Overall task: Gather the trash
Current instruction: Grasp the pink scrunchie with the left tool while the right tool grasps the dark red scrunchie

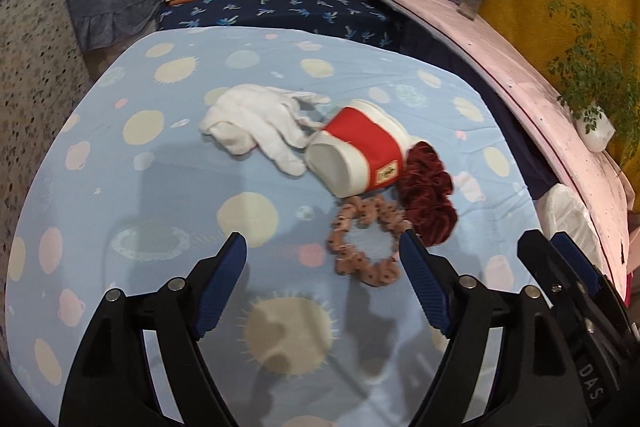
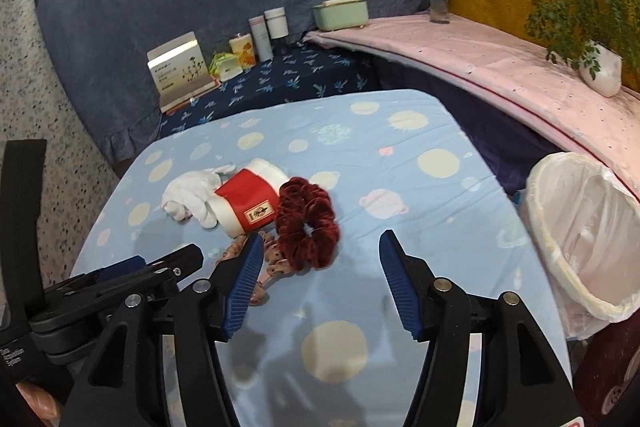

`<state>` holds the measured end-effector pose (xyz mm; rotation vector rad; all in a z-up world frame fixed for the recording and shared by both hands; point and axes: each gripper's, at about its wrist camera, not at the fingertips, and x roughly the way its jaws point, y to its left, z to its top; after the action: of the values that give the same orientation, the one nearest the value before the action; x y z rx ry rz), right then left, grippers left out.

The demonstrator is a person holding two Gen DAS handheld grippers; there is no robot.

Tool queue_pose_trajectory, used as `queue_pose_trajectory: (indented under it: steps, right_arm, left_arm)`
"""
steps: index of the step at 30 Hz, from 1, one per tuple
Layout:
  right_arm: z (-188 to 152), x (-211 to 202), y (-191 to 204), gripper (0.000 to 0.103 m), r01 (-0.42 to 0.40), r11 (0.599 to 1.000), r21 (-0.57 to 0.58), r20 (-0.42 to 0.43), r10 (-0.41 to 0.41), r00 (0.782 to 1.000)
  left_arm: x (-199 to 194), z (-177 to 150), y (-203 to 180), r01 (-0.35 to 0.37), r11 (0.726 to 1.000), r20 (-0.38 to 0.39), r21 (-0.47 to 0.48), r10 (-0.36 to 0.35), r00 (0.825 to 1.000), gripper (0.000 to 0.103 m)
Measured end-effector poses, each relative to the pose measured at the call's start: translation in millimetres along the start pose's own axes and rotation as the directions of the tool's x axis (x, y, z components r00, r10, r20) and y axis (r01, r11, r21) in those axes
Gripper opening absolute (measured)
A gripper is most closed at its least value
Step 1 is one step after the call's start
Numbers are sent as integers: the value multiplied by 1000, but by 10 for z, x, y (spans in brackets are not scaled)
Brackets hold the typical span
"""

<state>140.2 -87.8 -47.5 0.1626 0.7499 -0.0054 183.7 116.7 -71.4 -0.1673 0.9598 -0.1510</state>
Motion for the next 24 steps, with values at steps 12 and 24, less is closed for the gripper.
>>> queue_pose_trajectory:
  steps: [12,24]
  right_arm:
    - [-69,679,197,59,-2,1000,-30,-105,-1,994]
    - [-62,1054,32,49,18,1000,13,-144,-15,990]
  left_arm:
    - [261,32,337,-12,997,-50,-72,9,999,75]
    - [467,40,188,19,998,-86,-53,-23,996,75]
